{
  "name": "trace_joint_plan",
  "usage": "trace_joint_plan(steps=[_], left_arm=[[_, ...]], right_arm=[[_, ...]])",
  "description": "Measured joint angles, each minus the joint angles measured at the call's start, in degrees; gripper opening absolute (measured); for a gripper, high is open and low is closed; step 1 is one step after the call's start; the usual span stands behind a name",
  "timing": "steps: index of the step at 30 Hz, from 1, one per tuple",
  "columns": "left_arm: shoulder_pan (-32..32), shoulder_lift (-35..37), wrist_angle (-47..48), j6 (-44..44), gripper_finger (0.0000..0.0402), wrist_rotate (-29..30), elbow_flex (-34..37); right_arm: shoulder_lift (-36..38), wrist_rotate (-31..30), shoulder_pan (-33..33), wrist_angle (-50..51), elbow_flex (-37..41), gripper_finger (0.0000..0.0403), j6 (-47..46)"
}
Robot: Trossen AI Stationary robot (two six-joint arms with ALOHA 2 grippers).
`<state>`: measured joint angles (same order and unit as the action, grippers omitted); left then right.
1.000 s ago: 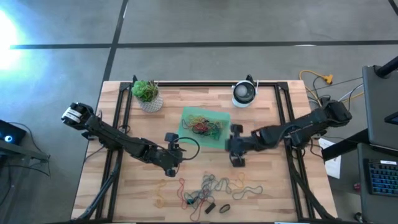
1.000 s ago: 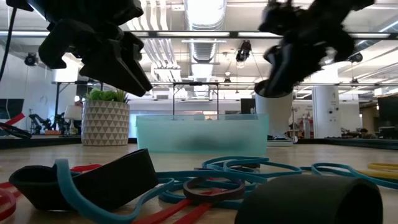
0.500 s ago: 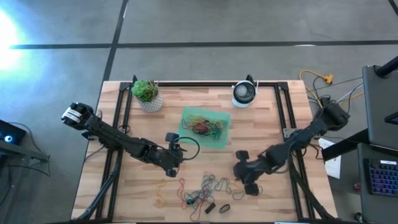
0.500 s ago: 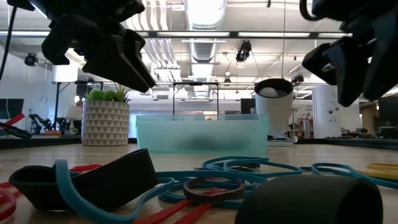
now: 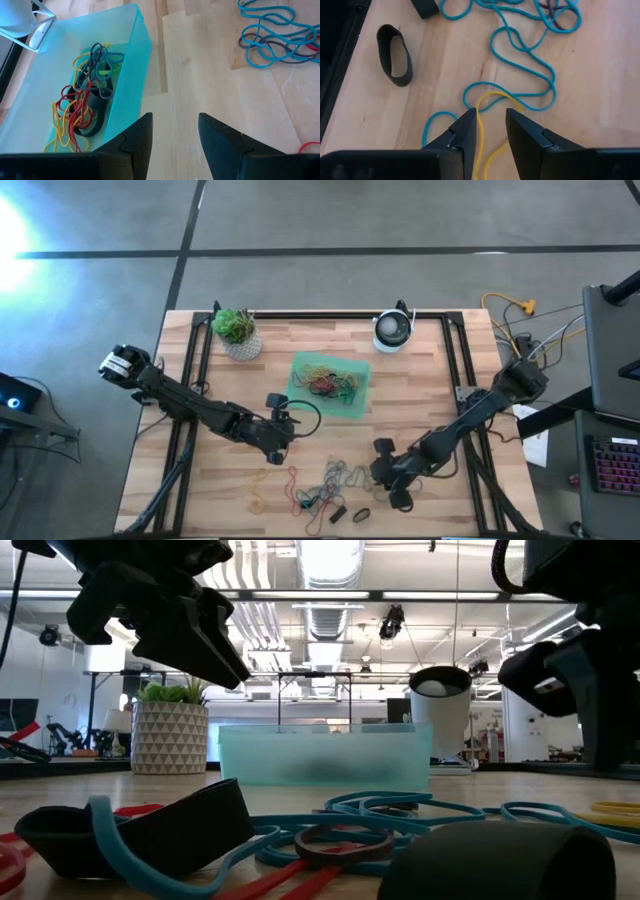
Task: Pick and place rubber bands into bin
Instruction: Put the yellow rubber band into the green bin
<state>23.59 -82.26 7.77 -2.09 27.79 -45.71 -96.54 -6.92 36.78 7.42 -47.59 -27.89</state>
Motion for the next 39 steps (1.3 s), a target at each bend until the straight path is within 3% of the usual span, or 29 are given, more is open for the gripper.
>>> trace_joint_plan(steps=[25, 33, 39], left_arm=[[0.0, 0.0, -0.13, -0.06, 0.0144, 0.13, 0.11], [0.0, 0.0, -0.05, -0.06, 0.0144, 0.13, 0.11], [-0.01, 0.0, -0.02, -0.06, 0.0144, 0.13, 0.11]], right_arm=[[-5.85, 0.55, 1.05, -4.24, -0.31, 0.0074, -2.18], [-5.79, -0.33, 1.11, -3.37, -0.33, 0.0016, -1.63], [-4.18, -0.08, 1.09, -0.97, -0.22, 0.0009, -1.32]])
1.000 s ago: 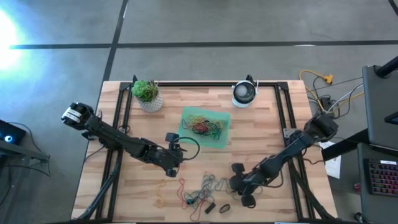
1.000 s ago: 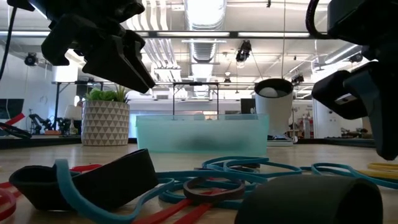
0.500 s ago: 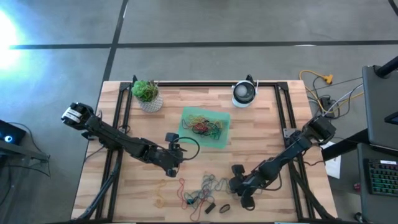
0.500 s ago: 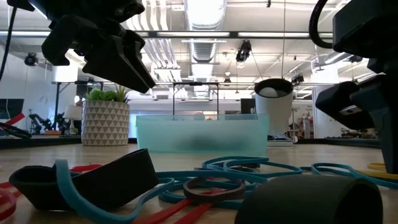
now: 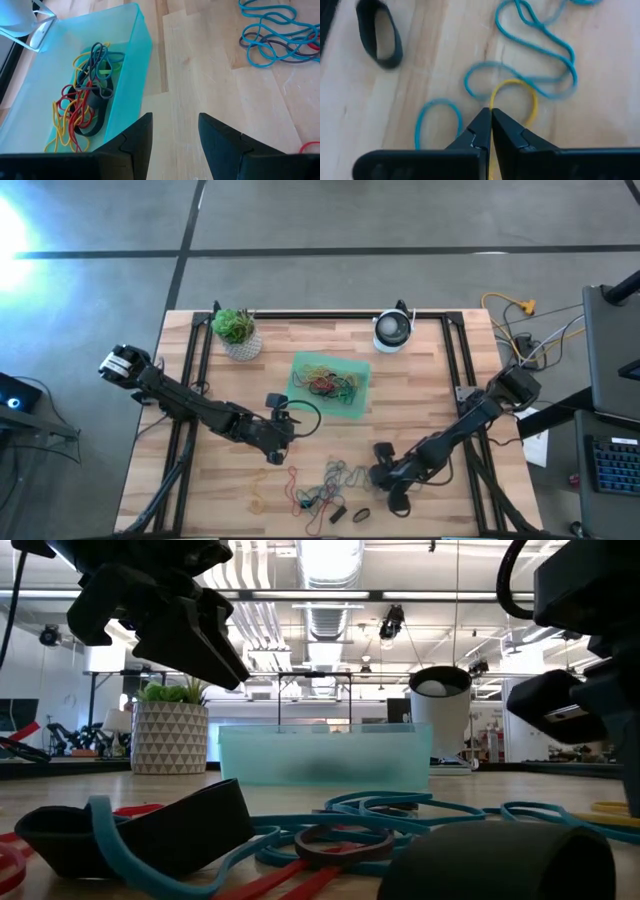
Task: Pick and place rubber bands into bin
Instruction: Put the yellow rubber band into the green bin
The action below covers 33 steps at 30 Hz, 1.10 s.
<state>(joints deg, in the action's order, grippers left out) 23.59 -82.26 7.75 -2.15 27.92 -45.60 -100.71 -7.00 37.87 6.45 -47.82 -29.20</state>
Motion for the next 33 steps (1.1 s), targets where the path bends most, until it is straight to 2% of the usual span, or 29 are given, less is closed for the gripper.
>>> trace_joint_plan(steps=[5, 11, 22, 27, 33], left_arm=[[0.01, 0.0, 0.13, -0.01, 0.0144, 0.0, 0.0], [0.0, 0.0, -0.02, -0.01, 0.0144, 0.0, 0.0], [-0.02, 0.0, -0.09, -0.01, 0.0144, 0.0, -0.09], [-0.01, 0.0, -0.06, -0.02, 0.0144, 0.0, -0.11], [-0.01, 0.0, -0.03, -0.01, 0.0144, -0.02, -0.11]], right_arm=[[3.87, -1.03, 0.02, 7.4, -1.7, 0.0009, -0.05], [9.53, -7.51, 0.0, 12.37, -3.94, 0.0008, 4.41], [17.07, -28.75, -1.76, 17.1, -9.22, 0.0008, 22.7], [18.45, -36.27, -5.31, 17.05, -10.39, 0.0008, 30.72], [18.44, -36.93, -13.0, 16.86, -11.03, 0.0008, 35.44]])
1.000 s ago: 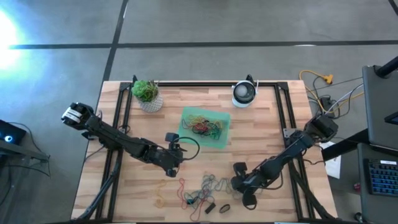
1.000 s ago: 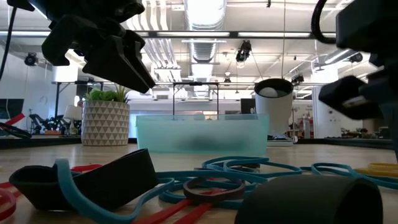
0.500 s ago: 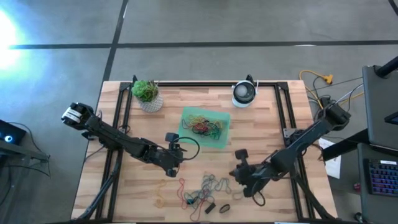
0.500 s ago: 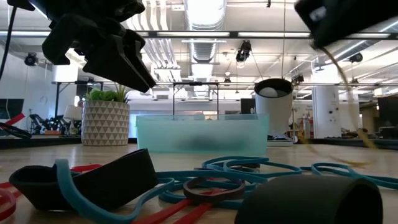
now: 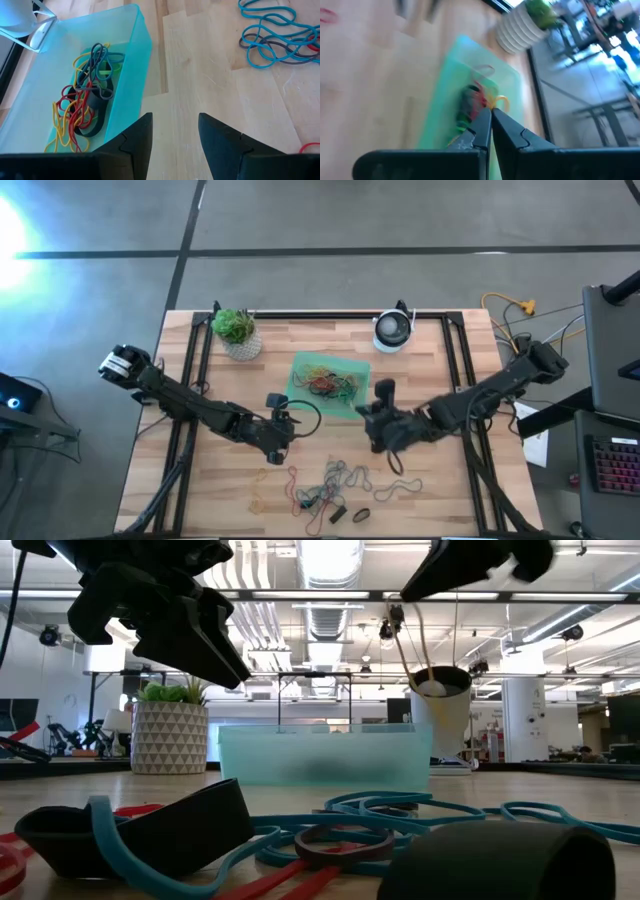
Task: Pick and place rubber bands into bin
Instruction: Put the yellow rubber band into the green bin
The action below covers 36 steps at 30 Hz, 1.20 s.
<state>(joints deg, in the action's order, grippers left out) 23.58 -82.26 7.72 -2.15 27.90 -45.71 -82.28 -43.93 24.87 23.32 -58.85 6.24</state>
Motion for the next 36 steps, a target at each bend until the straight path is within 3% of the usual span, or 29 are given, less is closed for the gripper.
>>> trace_joint_plan(steps=[14, 25, 36], left_arm=[[0.01, 0.0, 0.2, 0.01, 0.0144, 0.0, 0.0], [0.01, 0.0, 0.23, 0.02, 0.0144, 0.0, 0.13], [0.0, 0.0, 0.23, 0.04, 0.0144, 0.0, 0.13]], right_arm=[[-0.2, 9.85, -17.23, -1.2, 0.98, 0.0008, 2.17], [-0.2, 10.54, -19.04, -7.36, 0.98, 0.0008, 8.72], [-0.35, 17.02, -21.08, -7.45, 2.13, 0.0008, 3.24]])
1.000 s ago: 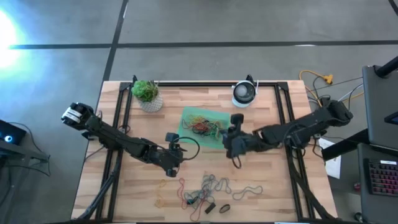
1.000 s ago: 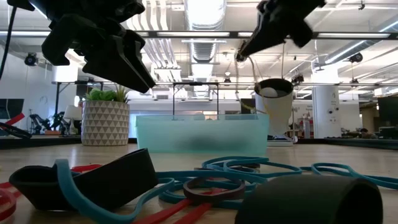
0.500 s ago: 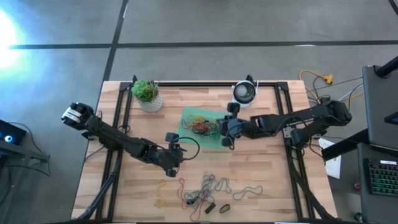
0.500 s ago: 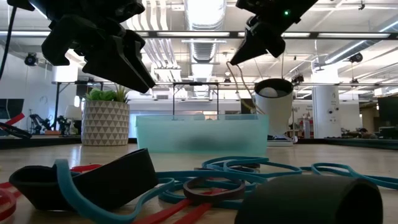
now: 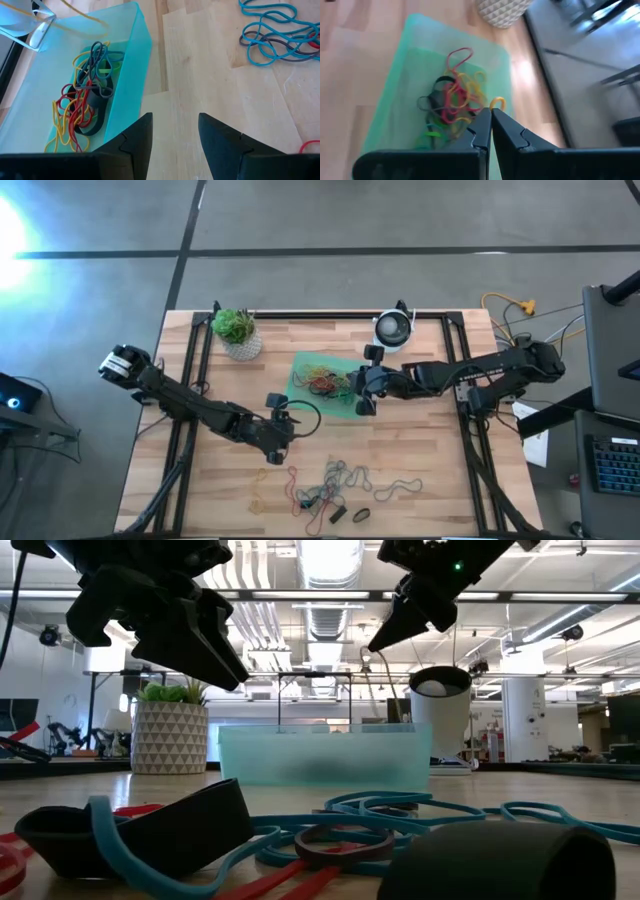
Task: Pick and place rubber bands into bin
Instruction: Put the yellow rubber band into the green bin
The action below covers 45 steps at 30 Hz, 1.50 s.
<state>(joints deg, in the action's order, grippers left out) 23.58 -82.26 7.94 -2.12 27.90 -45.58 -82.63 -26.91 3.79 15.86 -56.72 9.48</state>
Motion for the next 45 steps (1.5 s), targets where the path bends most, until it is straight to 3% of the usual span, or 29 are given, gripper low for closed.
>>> trace_joint_plan(steps=[7, 21, 27, 33, 39, 45], left_arm=[[0.0, 0.0, -0.11, -0.02, 0.0144, 0.0, -0.07], [0.02, 0.0, -2.56, -0.52, 0.0144, -0.22, -0.79], [0.18, 0.0, -1.87, -0.9, 0.0144, -10.13, -0.79], [1.42, 0.0, 4.81, -9.96, 0.0144, -22.55, -0.81], [4.24, 0.0, 14.6, -23.49, 0.0144, -24.98, -0.83], [7.47, 0.0, 15.56, -36.03, 0.0144, -27.74, -0.83]], right_arm=[[-0.11, 7.73, -2.51, -1.49, 2.84, 0.0023, -2.45], [-0.11, 8.03, -2.94, -2.84, 3.62, 0.0124, -3.85], [-0.11, 15.0, -1.68, -2.8, 3.62, 0.0134, -1.3], [-0.11, 17.01, 2.42, -2.71, 3.62, 0.0125, -0.51], [-0.09, 17.13, 8.28, -2.47, 3.71, 0.0113, -0.53], [-0.09, 16.97, 12.76, -2.47, 3.75, 0.0102, -2.76]])
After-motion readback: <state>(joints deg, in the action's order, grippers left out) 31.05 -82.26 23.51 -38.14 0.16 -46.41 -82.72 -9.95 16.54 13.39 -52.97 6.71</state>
